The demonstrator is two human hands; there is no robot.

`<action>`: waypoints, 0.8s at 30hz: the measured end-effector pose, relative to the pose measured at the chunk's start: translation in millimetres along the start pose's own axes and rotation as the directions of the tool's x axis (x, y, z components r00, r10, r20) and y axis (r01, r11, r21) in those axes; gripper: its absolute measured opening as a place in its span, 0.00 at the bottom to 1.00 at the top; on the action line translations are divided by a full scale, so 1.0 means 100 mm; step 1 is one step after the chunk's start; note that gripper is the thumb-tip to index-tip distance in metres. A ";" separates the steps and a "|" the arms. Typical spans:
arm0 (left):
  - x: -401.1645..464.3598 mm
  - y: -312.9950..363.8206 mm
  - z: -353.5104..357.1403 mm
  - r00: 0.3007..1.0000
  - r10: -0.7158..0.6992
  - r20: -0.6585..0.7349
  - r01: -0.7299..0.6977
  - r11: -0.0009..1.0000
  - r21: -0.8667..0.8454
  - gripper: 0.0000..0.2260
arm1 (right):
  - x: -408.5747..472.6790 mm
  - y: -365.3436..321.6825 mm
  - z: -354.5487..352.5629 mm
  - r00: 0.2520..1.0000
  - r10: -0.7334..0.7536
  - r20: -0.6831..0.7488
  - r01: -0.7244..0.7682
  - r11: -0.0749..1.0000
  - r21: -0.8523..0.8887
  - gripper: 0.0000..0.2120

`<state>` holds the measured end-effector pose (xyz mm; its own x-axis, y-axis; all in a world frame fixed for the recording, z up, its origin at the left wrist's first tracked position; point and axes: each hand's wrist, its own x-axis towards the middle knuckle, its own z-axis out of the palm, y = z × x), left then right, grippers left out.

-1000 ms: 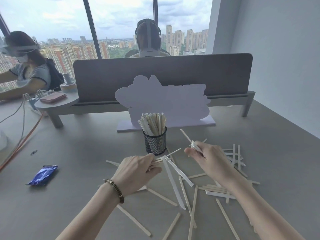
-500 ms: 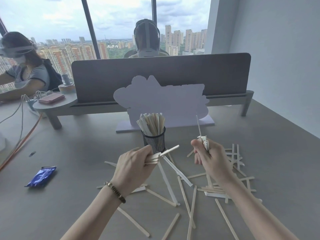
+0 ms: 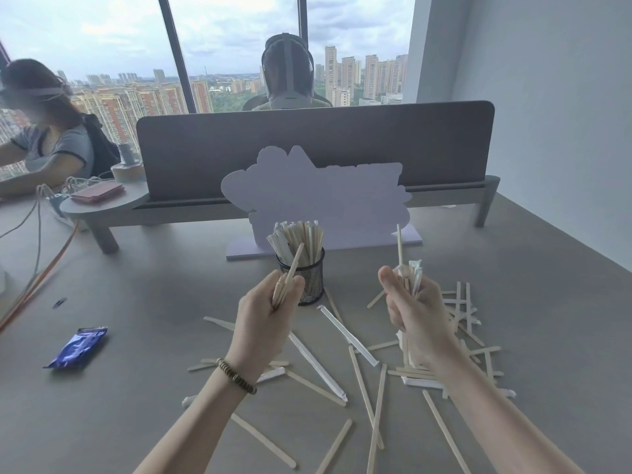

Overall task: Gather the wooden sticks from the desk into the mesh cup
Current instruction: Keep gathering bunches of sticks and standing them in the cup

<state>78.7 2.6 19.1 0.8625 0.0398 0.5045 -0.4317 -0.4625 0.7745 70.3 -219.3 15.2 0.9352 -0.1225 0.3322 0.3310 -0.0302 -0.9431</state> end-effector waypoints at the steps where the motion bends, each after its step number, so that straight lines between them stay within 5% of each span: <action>1: 0.00 0.00 0.01 1.000 0.007 -0.017 -0.007 1.000 -0.022 0.24 | -0.02 0.00 0.00 1.000 -0.003 0.009 0.003 1.000 0.013 0.26; 6: 0.04 0.05 0.01 0.995 -0.035 -0.089 0.011 0.966 -0.256 0.24 | -0.05 0.00 0.03 0.999 0.002 0.039 -0.004 0.999 0.044 0.33; 11: 0.11 0.17 -0.01 0.945 -0.271 -0.185 0.100 0.774 -0.625 0.20 | -0.05 0.05 0.05 0.999 0.035 0.026 -0.037 0.995 0.089 0.32; 17: 0.00 0.03 0.07 0.983 -0.161 -0.087 0.101 0.875 -0.473 0.21 | -0.08 0.12 0.05 0.997 0.062 0.036 -0.064 0.996 0.058 0.26; 24: -0.12 -0.14 0.14 0.980 -0.195 0.035 0.193 0.901 -0.389 0.25 | -0.06 0.18 0.03 0.997 0.034 0.063 -0.034 0.999 -0.006 0.27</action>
<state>77.7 -3.8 -3.2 0.9388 0.0984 0.3302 -0.3251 -0.0642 0.9435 71.1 -215.8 -3.9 0.9521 -0.0609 0.2997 0.2982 -0.0322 -0.9540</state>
